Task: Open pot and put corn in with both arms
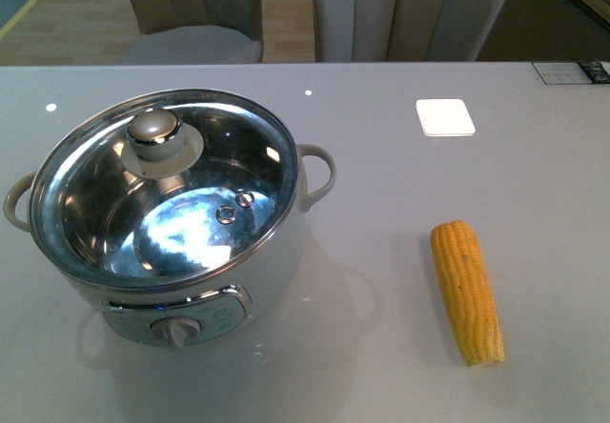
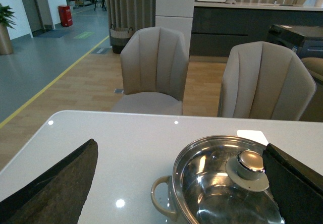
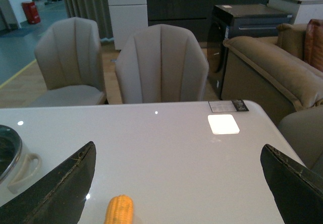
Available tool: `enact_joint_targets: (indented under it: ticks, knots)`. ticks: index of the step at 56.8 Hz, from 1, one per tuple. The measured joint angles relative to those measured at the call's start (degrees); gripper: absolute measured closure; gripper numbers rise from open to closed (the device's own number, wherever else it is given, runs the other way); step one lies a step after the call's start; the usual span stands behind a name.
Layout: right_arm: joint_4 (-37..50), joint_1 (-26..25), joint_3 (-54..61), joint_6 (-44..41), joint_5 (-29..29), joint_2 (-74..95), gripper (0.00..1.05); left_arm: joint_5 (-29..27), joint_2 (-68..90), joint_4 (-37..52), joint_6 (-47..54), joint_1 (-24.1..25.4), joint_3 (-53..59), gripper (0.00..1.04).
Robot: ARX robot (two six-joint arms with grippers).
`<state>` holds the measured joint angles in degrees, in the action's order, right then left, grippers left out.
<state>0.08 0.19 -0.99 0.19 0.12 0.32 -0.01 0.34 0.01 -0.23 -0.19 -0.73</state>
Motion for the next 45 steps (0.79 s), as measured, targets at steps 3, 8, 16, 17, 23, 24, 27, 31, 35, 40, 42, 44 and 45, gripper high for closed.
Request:
enact_joint_targets:
  ticks: [3,8,16,17,23,24,27,31,35,40,42,44,45]
  knots:
    - [0.0,0.0,0.0,0.0,0.0,0.0,0.09,0.0,0.0,0.0,0.0,0.0,0.0,0.07]
    - [0.0,0.0,0.0,0.0,0.0,0.0,0.09,0.0,0.0,0.0,0.0,0.0,0.0,0.07]
    - [0.0,0.0,0.0,0.0,0.0,0.0,0.09,0.0,0.0,0.0,0.0,0.0,0.0,0.07]
    - [0.0,0.0,0.0,0.0,0.0,0.0,0.09,0.0,0.0,0.0,0.0,0.0,0.0,0.07]
    - [0.0,0.0,0.0,0.0,0.0,0.0,0.09,0.0,0.0,0.0,0.0,0.0,0.0,0.07]
    - [0.0,0.0,0.0,0.0,0.0,0.0,0.09,0.0,0.0,0.0,0.0,0.0,0.0,0.07]
    - [0.0,0.0,0.0,0.0,0.0,0.0,0.09,0.0,0.0,0.0,0.0,0.0,0.0,0.07]
    - [0.0,0.0,0.0,0.0,0.0,0.0,0.09,0.0,0.0,0.0,0.0,0.0,0.0,0.07]
    - [0.0,0.0,0.0,0.0,0.0,0.0,0.09,0.0,0.0,0.0,0.0,0.0,0.0,0.07]
    - [0.0,0.0,0.0,0.0,0.0,0.0,0.09,0.0,0.0,0.0,0.0,0.0,0.0,0.07]
    - [0.0,0.0,0.0,0.0,0.0,0.0,0.09,0.0,0.0,0.0,0.0,0.0,0.0,0.07]
    - [0.0,0.0,0.0,0.0,0.0,0.0,0.09,0.0,0.0,0.0,0.0,0.0,0.0,0.07]
    - [0.0,0.0,0.0,0.0,0.0,0.0,0.09,0.0,0.0,0.0,0.0,0.0,0.0,0.07]
